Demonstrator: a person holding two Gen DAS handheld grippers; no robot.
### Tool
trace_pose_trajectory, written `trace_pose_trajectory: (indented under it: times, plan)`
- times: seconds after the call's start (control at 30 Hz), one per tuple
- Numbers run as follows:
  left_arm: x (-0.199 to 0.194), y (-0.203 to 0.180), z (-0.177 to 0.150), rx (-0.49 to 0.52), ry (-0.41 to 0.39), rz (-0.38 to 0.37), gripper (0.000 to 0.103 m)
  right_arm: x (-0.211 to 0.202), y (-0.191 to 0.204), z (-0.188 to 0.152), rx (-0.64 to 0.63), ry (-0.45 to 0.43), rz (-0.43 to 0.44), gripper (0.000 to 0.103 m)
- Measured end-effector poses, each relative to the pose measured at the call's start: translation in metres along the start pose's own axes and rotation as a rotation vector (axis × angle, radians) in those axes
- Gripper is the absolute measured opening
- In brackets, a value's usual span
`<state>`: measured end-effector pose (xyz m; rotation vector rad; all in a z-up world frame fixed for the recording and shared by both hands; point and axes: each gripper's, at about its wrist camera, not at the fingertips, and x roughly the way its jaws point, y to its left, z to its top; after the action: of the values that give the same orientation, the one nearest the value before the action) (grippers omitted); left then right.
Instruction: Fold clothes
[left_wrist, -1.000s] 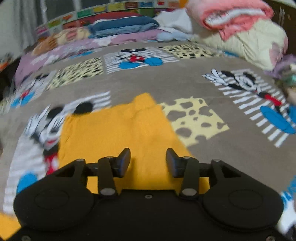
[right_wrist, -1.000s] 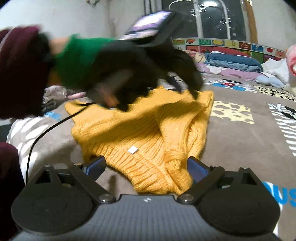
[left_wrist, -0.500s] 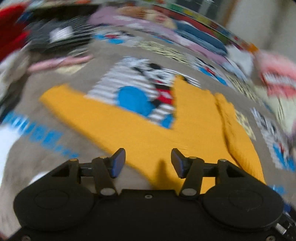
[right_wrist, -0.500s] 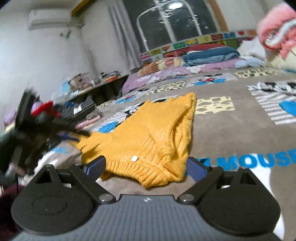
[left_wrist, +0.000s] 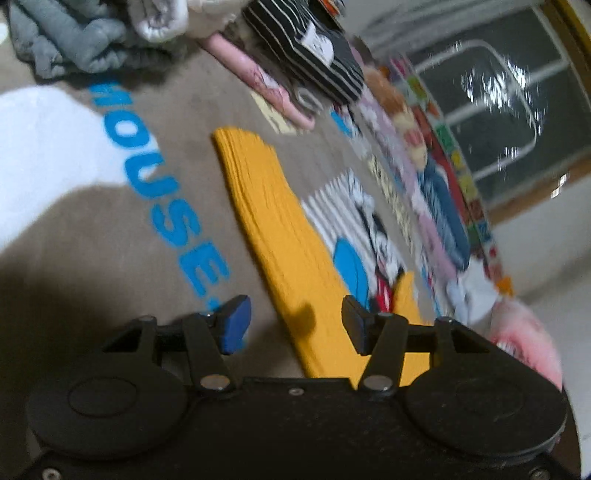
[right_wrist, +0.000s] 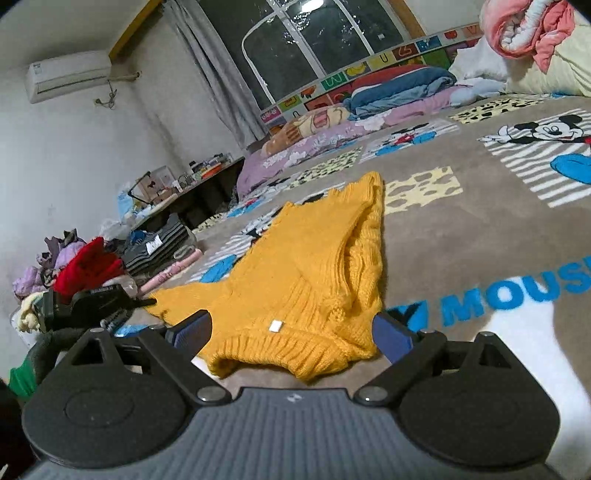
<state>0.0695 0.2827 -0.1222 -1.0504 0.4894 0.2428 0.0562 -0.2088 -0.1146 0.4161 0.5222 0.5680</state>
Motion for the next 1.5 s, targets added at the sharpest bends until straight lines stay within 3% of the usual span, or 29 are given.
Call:
trace_pose_trajectory:
  times: [0.2,0.3,0.33,0.5,0.73,0.93,1.13,1.5]
  plan:
    - [0.023,-0.003,0.022,-0.025,-0.052,0.028,0.045,0.008,-0.006,-0.002,0.020,0.010,-0.002,0.093]
    - [0.030,-0.007,0.031,-0.011,-0.050,0.066,0.022,0.012,-0.009,0.000,0.041,0.007,0.007,0.093]
    - [0.028,-0.013,0.031,0.022,-0.051,0.068,0.006,0.014,-0.010,0.001,0.048,0.006,0.011,0.093]
    - [0.006,-0.062,0.019,0.246,-0.082,0.045,0.006,0.016,-0.010,0.008,0.064,-0.019,0.050,0.091]
    - [-0.017,-0.134,-0.027,0.525,-0.109,0.005,0.006,0.009,-0.011,0.011,0.107,-0.036,0.122,0.080]
    - [-0.001,-0.195,-0.084,0.768,-0.098,-0.022,0.006,-0.006,-0.019,0.015,0.159,-0.078,0.149,0.079]
    - [0.027,-0.235,-0.146,0.936,-0.053,-0.041,0.006,-0.016,-0.052,0.018,0.316,-0.127,0.157,0.080]
    - [0.071,-0.259,-0.278,1.359,-0.043,-0.001,0.009,-0.007,-0.117,0.010,0.633,-0.187,0.181,0.080]
